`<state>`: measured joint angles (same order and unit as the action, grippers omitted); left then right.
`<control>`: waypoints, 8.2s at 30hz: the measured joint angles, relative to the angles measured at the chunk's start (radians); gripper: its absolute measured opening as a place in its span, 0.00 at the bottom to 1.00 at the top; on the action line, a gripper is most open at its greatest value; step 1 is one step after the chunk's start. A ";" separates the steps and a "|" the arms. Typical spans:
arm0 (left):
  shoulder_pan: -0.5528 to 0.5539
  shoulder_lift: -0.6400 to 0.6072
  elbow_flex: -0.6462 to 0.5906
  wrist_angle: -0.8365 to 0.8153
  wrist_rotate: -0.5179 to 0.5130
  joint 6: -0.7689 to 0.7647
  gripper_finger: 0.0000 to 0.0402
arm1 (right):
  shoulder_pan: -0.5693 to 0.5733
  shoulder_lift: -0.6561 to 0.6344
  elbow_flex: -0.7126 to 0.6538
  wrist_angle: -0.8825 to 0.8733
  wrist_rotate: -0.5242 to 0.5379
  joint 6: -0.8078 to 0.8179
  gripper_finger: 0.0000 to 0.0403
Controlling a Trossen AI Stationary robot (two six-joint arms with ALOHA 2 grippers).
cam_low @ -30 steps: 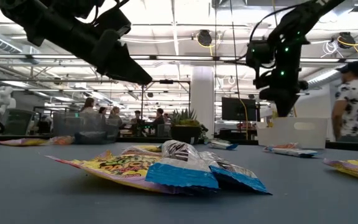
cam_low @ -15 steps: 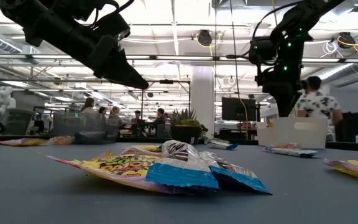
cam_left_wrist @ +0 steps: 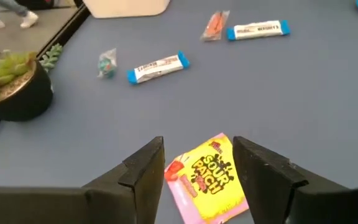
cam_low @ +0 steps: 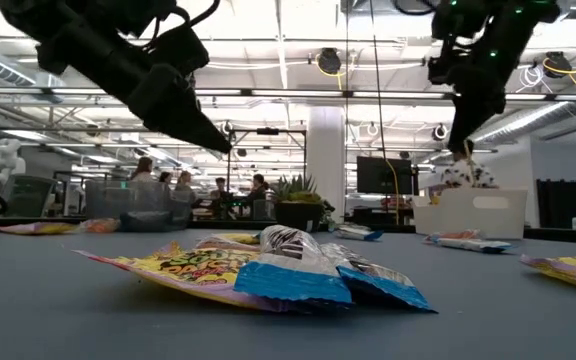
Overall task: Sort candy
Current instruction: Put the top right orange gummy candy into the grey bin, then put the middle bottom white chocolate bar into the transparent black bin
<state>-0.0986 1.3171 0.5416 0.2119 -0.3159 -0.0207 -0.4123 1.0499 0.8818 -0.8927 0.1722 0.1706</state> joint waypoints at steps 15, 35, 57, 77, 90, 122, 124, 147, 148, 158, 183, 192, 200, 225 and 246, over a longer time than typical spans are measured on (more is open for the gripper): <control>0.000 0.005 -0.121 0.382 0.111 0.007 0.23 | 0.398 0.004 -0.415 0.503 -0.007 0.206 0.28; 0.001 0.005 -0.121 0.380 0.109 0.027 0.23 | 0.361 0.221 -0.373 0.496 -0.068 0.160 0.12; -0.002 0.005 -0.121 0.370 0.124 0.002 0.23 | 0.917 0.189 0.093 -0.197 -0.416 0.964 0.03; -0.006 0.005 -0.113 0.360 0.302 -0.001 0.23 | 1.174 0.185 -0.153 -0.092 -0.463 1.393 0.18; -0.137 0.186 0.067 0.204 0.341 0.117 0.21 | 1.143 0.181 0.112 -0.213 -0.124 1.177 0.24; -0.282 0.583 0.386 0.078 0.405 0.213 0.49 | 0.560 0.336 0.118 0.644 0.156 -0.190 0.00; -0.282 0.598 0.399 0.080 0.384 0.213 0.47 | 0.524 0.343 0.118 0.678 0.127 -0.216 0.00; -0.283 0.643 0.429 0.087 0.379 0.271 0.01 | 0.438 0.344 0.118 0.732 0.109 -0.272 0.00; -0.282 0.637 0.428 0.080 0.373 0.271 0.01 | 0.438 0.344 0.118 0.732 0.109 -0.272 0.00; -0.283 0.476 0.428 -0.096 0.239 0.263 0.00 | 0.438 0.344 0.059 0.753 0.113 -0.263 0.00; -0.240 0.535 0.428 -0.046 0.348 0.159 0.56 | 0.438 0.344 0.029 0.783 0.114 -0.261 0.00; -0.208 0.610 0.428 0.051 0.378 0.174 0.54 | 0.438 0.344 0.029 0.787 0.113 -0.265 0.00; -0.209 0.614 0.428 0.048 0.419 0.212 0.30 | 0.438 0.344 0.029 0.792 0.113 -0.265 0.00; -0.248 0.699 0.481 0.125 0.426 0.131 0.67 | 0.438 0.344 0.029 0.798 0.113 -0.265 0.00; -0.249 0.699 0.576 -0.092 0.357 0.247 0.30 | 0.438 0.343 0.029 0.797 0.113 -0.265 0.00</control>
<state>-0.3477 2.0160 1.1175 0.1197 0.0415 0.2259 0.0257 1.3933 0.9112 -0.0952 0.2852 -0.0940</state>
